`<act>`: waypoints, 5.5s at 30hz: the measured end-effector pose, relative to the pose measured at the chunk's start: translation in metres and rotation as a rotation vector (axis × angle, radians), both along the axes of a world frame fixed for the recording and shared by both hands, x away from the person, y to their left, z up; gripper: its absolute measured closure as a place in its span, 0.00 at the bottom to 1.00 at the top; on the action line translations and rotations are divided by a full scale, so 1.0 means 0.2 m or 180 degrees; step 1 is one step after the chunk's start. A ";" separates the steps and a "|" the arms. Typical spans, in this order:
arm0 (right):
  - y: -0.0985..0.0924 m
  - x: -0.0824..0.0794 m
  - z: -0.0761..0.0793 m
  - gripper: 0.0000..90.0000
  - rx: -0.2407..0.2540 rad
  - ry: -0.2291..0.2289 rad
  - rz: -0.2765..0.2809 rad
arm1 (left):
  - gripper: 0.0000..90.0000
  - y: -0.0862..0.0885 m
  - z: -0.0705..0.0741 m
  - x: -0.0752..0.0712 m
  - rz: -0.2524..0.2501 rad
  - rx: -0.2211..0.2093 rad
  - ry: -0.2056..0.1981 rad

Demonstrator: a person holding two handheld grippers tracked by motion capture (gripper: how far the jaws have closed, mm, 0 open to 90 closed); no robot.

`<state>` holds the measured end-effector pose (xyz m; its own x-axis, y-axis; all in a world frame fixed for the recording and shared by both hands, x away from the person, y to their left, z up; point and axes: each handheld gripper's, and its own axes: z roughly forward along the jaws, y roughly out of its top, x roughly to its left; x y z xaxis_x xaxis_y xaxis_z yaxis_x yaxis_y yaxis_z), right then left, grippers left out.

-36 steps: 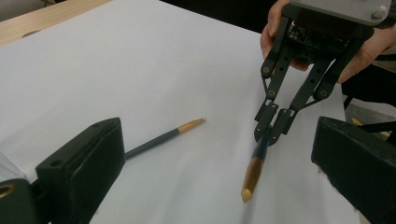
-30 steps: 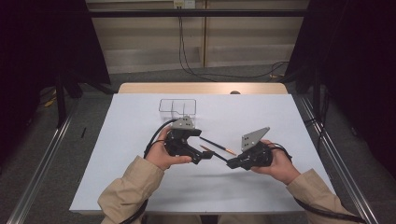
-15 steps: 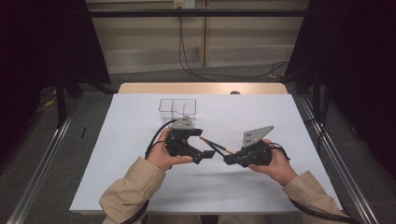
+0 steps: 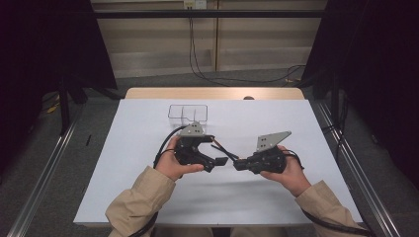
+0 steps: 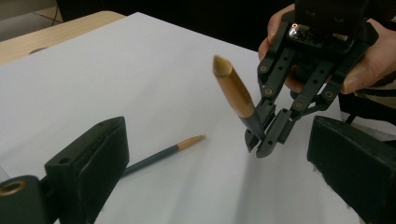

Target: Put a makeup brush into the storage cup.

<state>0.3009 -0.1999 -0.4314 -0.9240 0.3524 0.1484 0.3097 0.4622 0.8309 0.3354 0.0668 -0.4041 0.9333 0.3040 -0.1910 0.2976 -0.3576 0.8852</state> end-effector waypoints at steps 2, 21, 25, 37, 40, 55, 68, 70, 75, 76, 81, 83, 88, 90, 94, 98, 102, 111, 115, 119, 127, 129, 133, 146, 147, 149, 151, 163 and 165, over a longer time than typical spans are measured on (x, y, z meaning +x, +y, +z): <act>0.00 0.00 0.00 0.95 0.0024 -0.0011 -0.0006 | 0.09 0.00 0.00 0.00 -0.0013 -0.0039 -0.0001; 0.02 0.01 0.02 0.95 0.0208 -0.0066 -0.0176 | 0.38 0.03 0.00 0.01 0.0121 -0.0550 -0.0026; 0.02 0.01 0.03 0.95 0.0221 -0.0071 -0.0188 | 0.43 0.03 -0.01 0.01 0.0150 -0.0623 -0.0030; 0.04 0.02 0.03 0.95 0.0267 -0.0088 -0.0227 | 0.63 0.04 -0.01 0.01 0.0152 -0.0727 -0.0058; 0.03 0.02 0.03 0.95 0.0276 -0.0089 -0.0234 | 0.68 0.04 0.00 0.01 0.0146 -0.0752 -0.0062; 0.05 0.02 0.03 0.95 0.0240 -0.0098 -0.0261 | 0.87 0.04 -0.01 0.01 0.0063 -0.0867 0.0074; 0.08 0.02 0.01 0.95 0.0276 -0.0050 -0.0296 | 0.90 0.04 -0.02 0.01 0.0057 -0.0941 0.0118; 0.08 0.02 0.01 0.95 0.0288 -0.0039 -0.0295 | 0.91 0.04 -0.02 0.01 0.0076 -0.0957 0.0121; 0.10 0.03 0.00 0.95 0.0297 0.0012 -0.0299 | 0.92 0.03 -0.02 0.00 0.0065 -0.1000 0.0102; 0.10 0.03 0.00 0.95 0.0302 0.0013 -0.0294 | 0.92 0.02 -0.02 0.00 0.0061 -0.1013 0.0096; 0.12 0.03 0.00 0.94 0.0368 0.0025 -0.0300 | 0.92 0.02 -0.02 0.00 0.0059 -0.1064 0.0087; 0.13 0.03 0.00 0.94 0.0375 0.0025 -0.0302 | 0.92 0.02 -0.02 0.00 0.0069 -0.1068 0.0076; 0.14 0.03 0.00 0.94 0.0402 0.0055 -0.0313 | 0.92 0.01 -0.02 0.00 0.0089 -0.1073 0.0048; 0.14 0.03 0.00 0.94 0.0398 0.0059 -0.0320 | 0.92 0.01 -0.02 -0.01 0.0092 -0.1060 0.0040; 0.13 0.03 0.00 0.94 0.0403 0.0058 -0.0321 | 0.92 0.01 -0.02 -0.01 0.0091 -0.1064 0.0017; 0.14 0.03 0.00 0.94 0.0420 0.0056 -0.0321 | 0.92 0.01 -0.02 -0.01 0.0059 -0.1075 -0.0014; 0.14 0.03 0.00 0.94 0.0427 0.0065 -0.0329 | 0.92 0.01 -0.02 -0.01 0.0067 -0.1077 -0.0027; 0.13 0.03 0.01 0.86 0.0478 0.0056 -0.0350 | 0.92 0.02 -0.01 -0.01 0.0059 -0.1037 -0.0081; 0.12 0.03 0.01 0.77 0.0511 0.0060 -0.0373 | 0.92 0.03 -0.01 -0.01 0.0078 -0.1036 -0.0099; 0.09 0.03 0.01 0.63 0.0537 0.0038 -0.0437 | 0.92 0.04 0.00 -0.01 0.0089 -0.1045 -0.0108; 0.03 0.02 0.02 0.41 0.0684 -0.0003 -0.0487 | 0.92 0.04 0.00 -0.01 0.0098 -0.1025 -0.0116; 0.02 0.02 0.02 0.36 0.0709 -0.0008 -0.0525 | 0.92 0.05 0.00 -0.01 0.0115 -0.1029 -0.0118; -0.01 0.01 0.02 0.29 0.0746 -0.0082 -0.0542 | 0.92 0.06 0.00 0.00 0.0135 -0.1027 -0.0142; -0.10 -0.01 0.02 0.16 0.0744 -0.0123 -0.0620 | 0.92 0.08 0.01 0.00 0.0157 -0.0994 -0.0180; -0.11 -0.02 0.02 0.15 0.0735 -0.0132 -0.0633 | 0.92 0.08 0.01 0.00 0.0160 -0.0990 -0.0182; -0.13 -0.02 0.02 0.15 0.0742 -0.0141 -0.0662 | 0.92 0.09 0.01 0.00 0.0166 -0.0988 -0.0183; -0.14 -0.02 0.02 0.13 0.0727 -0.0119 -0.0692 | 0.92 0.09 0.01 0.00 0.0172 -0.0981 -0.0189; -0.24 -0.04 0.01 0.05 0.0644 -0.0176 -0.0753 | 0.92 0.09 0.01 0.00 0.0178 -0.0945 -0.0242; -0.26 -0.04 0.00 0.05 0.0640 -0.0178 -0.0720 | 0.92 0.09 0.02 0.00 0.0180 -0.0942 -0.0245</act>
<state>0.2921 -0.2522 -0.4308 -0.8341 0.5188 0.1873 0.3374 0.2113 0.9174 0.3353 0.0857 -0.4009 0.9317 0.2976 -0.2083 0.2377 -0.0657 0.9691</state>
